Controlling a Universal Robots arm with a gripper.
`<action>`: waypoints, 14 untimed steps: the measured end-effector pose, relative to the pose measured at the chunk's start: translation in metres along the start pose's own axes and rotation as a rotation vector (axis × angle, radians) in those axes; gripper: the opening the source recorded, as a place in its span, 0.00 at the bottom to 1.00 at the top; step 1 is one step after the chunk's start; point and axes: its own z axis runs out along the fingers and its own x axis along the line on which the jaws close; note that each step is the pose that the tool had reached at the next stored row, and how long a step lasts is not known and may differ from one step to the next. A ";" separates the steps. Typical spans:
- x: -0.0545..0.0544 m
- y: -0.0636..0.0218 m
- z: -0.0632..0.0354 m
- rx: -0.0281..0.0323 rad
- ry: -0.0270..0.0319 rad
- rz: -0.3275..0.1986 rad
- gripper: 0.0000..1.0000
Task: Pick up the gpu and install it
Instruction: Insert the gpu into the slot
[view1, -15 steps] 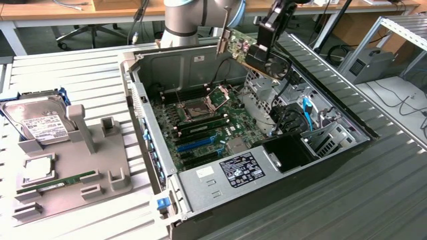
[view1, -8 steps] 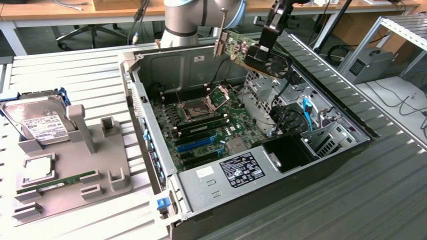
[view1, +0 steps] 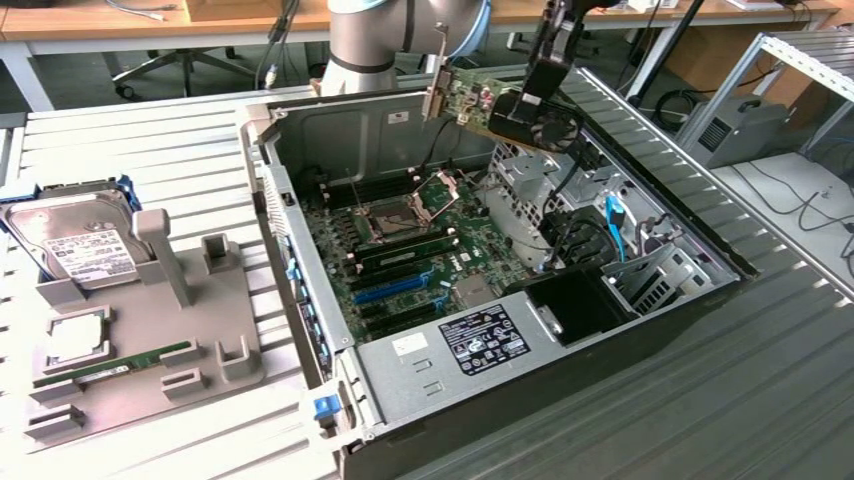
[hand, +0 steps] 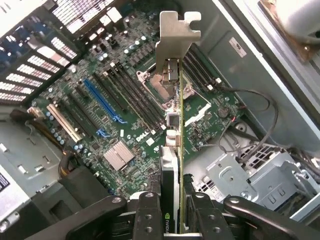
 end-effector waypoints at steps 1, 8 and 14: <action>0.000 0.0000 0.0000 -0.0006 0.0010 -0.025 0.27; 0.000 0.0001 0.0003 -0.0035 0.0062 -0.153 0.27; 0.000 0.0002 0.0006 -0.0059 0.0105 -0.260 0.27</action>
